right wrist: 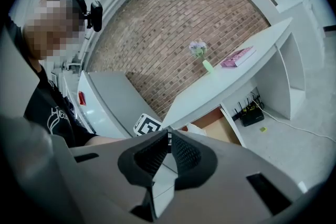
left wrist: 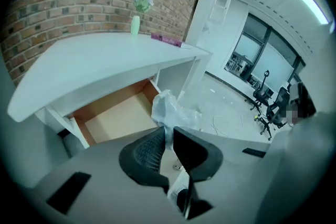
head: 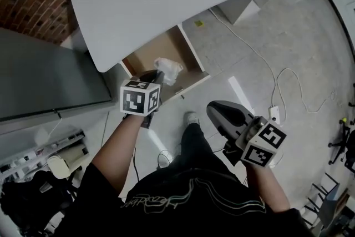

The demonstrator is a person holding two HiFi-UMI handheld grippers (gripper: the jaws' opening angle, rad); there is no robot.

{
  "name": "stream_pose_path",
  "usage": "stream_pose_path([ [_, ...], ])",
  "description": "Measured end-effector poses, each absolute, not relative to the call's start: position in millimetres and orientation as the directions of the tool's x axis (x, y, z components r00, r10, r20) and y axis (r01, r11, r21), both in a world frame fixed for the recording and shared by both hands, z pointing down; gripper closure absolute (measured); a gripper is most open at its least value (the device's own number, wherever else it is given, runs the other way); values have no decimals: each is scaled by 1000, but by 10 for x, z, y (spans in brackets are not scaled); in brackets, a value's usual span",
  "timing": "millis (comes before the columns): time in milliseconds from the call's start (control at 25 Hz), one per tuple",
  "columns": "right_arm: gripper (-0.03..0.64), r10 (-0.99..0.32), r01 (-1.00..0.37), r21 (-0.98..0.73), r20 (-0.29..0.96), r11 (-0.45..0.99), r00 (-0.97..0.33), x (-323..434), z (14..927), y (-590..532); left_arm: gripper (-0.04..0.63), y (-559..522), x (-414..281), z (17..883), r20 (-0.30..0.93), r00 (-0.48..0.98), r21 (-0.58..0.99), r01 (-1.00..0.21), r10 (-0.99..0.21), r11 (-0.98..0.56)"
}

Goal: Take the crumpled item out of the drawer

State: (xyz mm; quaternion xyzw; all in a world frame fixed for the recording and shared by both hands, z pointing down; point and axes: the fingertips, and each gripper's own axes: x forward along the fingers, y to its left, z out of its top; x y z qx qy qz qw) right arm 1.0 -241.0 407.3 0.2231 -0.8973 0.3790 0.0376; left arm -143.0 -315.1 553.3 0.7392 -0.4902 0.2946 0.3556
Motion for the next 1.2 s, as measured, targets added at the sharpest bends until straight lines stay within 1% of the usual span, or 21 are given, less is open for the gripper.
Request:
stream_pose_path([
  [200,568,-387,-441,-608,228,660,-894,28,3647,-2141,532,-2805,-1356,4759,715,381,252,-922,-586,-293],
  [520,568,-422,-455,-524,190,720,-886,36,2961,-1744,532,-2164,-1184,3543,562,460,255,-887,-688,-385],
  [760,568,-453,-471,-453,155,757,-878,80,2510,-1430,532,-1628,-1037,2838,467,520,268,-854,-715,-445],
  [960,568,-463,-468,-407,118,784,-878,60,2172,-1115,532,-1231,-971,2418,422,545,275,-839,-725,-470],
  [1200,568,-464,-475,-325,115,818,-878,78,1872,-723,532,-762,-954,1997,360,566,298,-823,-742,-483],
])
